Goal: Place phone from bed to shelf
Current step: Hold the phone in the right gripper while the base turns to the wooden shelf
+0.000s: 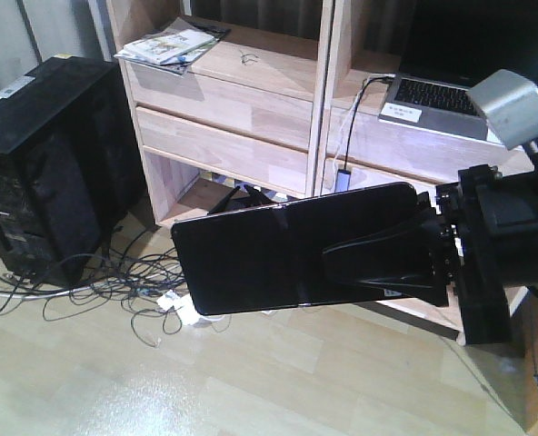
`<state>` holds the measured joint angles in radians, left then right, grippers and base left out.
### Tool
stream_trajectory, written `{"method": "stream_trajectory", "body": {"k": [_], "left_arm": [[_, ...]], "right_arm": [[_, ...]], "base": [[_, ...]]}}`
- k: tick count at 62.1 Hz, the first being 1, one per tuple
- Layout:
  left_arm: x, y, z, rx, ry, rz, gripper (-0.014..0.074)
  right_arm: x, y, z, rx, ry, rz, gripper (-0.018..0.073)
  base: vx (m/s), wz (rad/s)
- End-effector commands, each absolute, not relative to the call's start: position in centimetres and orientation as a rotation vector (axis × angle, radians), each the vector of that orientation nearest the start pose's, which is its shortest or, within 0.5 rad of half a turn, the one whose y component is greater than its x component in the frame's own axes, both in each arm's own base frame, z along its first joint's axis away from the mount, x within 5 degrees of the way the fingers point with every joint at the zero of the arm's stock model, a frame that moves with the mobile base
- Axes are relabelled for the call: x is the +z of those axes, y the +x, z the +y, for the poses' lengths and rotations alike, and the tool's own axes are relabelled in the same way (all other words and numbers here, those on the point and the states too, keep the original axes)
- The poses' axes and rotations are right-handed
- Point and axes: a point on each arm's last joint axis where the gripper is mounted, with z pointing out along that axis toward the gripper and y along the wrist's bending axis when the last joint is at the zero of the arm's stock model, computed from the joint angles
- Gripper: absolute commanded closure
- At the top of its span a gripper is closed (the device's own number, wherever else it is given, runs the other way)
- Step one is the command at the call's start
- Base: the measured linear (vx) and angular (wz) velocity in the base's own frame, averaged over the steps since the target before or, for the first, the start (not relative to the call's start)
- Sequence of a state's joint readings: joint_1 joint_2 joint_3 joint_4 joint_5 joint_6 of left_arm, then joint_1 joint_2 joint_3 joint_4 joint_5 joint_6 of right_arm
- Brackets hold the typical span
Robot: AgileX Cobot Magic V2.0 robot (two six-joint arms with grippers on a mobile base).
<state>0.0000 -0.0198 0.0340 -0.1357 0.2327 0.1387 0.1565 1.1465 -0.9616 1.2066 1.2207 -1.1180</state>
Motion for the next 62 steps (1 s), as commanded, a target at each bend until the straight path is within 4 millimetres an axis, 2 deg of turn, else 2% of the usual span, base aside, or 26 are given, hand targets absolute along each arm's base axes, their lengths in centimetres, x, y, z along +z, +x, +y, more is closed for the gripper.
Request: {"method": "stream_trajectory", "body": {"k": [1, 34, 62], "left_arm": [[18.8, 5.57, -0.23, -0.028, 0.014, 1.652, 0.0596], [18.8, 5.57, -0.23, -0.028, 0.014, 1.652, 0.0596], [18.8, 5.57, -0.23, -0.028, 0.014, 1.652, 0.0596]], "right_arm": [[37.9, 17.36, 11.2, 1.254, -1.006, 1.795, 0.0564], [37.9, 17.37, 11.2, 1.253, -1.005, 1.795, 0.0564], [37.9, 17.36, 11.2, 1.254, -1.006, 1.795, 0.0564]], "base": [[0.19, 0.01], [0.2, -0.11], [0.21, -0.32]]}}
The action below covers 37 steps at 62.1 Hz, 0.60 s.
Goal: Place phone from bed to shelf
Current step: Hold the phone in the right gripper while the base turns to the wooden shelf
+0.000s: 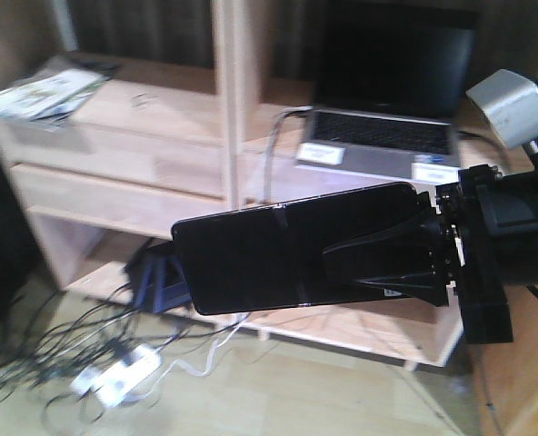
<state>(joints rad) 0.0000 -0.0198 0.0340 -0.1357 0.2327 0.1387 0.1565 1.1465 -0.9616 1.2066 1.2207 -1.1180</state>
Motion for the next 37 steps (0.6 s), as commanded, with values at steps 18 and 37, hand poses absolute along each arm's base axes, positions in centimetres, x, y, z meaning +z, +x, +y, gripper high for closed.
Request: {"method": "stream_trajectory", "body": {"k": [18, 37], "left_arm": [[18.8, 5.57, -0.23, -0.028, 0.014, 1.652, 0.0596], [18.8, 5.57, -0.23, -0.028, 0.014, 1.652, 0.0596]], "right_arm": [[37.9, 17.36, 11.2, 1.254, -1.006, 1.795, 0.0564], [37.9, 17.36, 11.2, 1.254, -1.006, 1.795, 0.0564]], "base": [[0.21, -0.41], [0.17, -0.3]]}}
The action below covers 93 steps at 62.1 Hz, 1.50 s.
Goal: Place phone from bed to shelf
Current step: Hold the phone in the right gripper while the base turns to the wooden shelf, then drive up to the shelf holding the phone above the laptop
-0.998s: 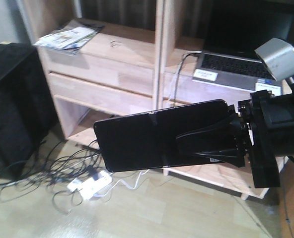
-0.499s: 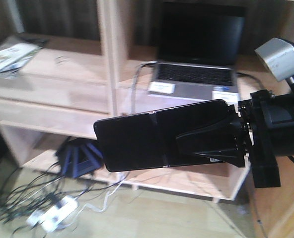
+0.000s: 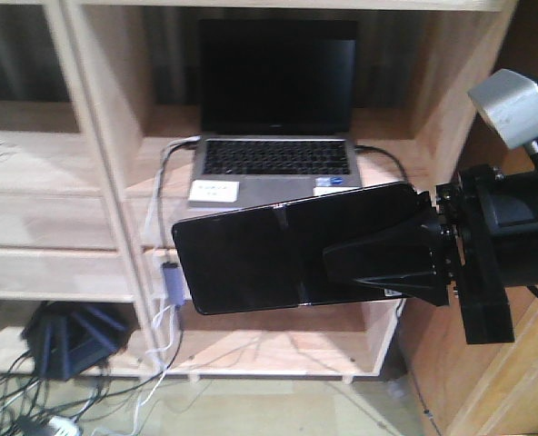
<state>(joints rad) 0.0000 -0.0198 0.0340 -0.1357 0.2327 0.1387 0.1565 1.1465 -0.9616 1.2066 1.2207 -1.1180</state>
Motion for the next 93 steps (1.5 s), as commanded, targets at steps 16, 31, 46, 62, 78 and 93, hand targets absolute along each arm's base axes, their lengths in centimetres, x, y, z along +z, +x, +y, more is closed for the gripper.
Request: {"method": "stream_trajectory", "body": {"k": [16, 31, 46, 62, 78, 93], "left_arm": [[18.8, 5.57, -0.23, -0.028, 0.014, 1.652, 0.0596], [18.8, 5.57, -0.23, -0.028, 0.014, 1.652, 0.0596], [18.8, 5.57, -0.23, -0.028, 0.014, 1.652, 0.0596], [18.8, 5.57, -0.23, -0.028, 0.014, 1.652, 0.0596], [18.8, 5.57, -0.23, -0.028, 0.014, 1.652, 0.0596], [18.8, 5.57, -0.23, -0.028, 0.014, 1.652, 0.0596]], "right_arm": [[37.9, 17.36, 11.2, 1.254, -1.006, 1.795, 0.0564], [37.9, 17.36, 11.2, 1.254, -1.006, 1.795, 0.0564], [37.9, 17.36, 11.2, 1.254, -1.006, 1.795, 0.0564], [37.9, 17.37, 11.2, 1.253, -1.005, 1.796, 0.0564], [37.9, 17.36, 11.2, 1.254, -1.006, 1.795, 0.0564], [37.9, 17.36, 11.2, 1.254, -1.006, 1.795, 0.0564]], "base": [[0.15, -0.12], [0.15, 0.0], [0.14, 0.03], [0.14, 0.05], [0.14, 0.04], [0.12, 0.02]]}}
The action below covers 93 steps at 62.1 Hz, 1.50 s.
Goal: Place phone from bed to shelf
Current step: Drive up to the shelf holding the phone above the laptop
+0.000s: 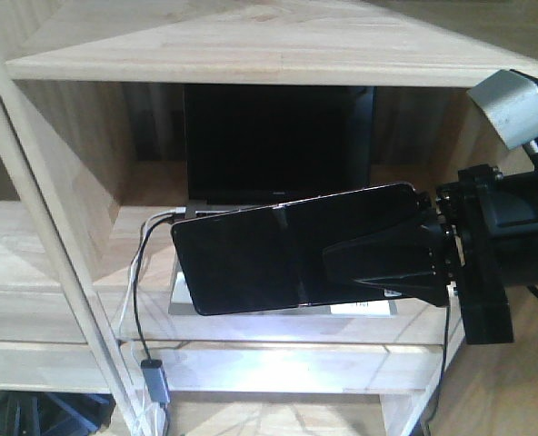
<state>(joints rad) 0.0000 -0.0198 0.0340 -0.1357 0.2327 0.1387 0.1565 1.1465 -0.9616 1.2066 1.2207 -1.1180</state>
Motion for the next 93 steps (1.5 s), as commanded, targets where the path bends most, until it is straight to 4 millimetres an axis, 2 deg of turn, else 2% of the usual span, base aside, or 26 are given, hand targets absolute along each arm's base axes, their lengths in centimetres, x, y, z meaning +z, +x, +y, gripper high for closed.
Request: {"method": "stream_trajectory", "body": {"k": [1, 93], "left_arm": [[18.8, 5.57, -0.23, -0.028, 0.014, 1.652, 0.0596], [18.8, 5.57, -0.23, -0.028, 0.014, 1.652, 0.0596]], "right_arm": [[37.9, 17.36, 11.2, 1.254, -1.006, 1.795, 0.0564], [37.9, 17.36, 11.2, 1.254, -1.006, 1.795, 0.0564]], "base": [[0.11, 0.0], [0.07, -0.01]]}}
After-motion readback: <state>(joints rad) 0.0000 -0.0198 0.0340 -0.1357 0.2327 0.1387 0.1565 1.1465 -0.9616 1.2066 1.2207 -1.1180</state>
